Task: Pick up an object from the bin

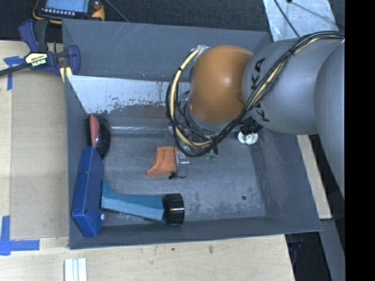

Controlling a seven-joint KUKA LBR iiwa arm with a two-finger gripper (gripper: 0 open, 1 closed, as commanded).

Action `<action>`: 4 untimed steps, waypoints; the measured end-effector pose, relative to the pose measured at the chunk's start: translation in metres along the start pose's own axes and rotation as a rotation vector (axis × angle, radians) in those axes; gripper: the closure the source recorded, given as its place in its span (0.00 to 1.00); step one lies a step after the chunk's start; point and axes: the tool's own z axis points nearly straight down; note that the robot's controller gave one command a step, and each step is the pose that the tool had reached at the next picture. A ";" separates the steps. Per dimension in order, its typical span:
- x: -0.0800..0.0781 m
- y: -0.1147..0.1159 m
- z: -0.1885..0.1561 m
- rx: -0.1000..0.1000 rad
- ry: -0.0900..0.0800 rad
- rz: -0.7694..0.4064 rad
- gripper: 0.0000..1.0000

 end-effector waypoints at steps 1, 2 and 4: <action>-0.011 0.026 0.068 -0.002 -0.004 0.078 1.00; -0.011 0.026 0.068 -0.002 -0.004 0.079 1.00; 0.027 0.006 0.066 0.000 0.003 0.041 1.00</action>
Offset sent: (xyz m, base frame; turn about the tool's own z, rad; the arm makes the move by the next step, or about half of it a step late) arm 0.0000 0.0000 0.0000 0.0000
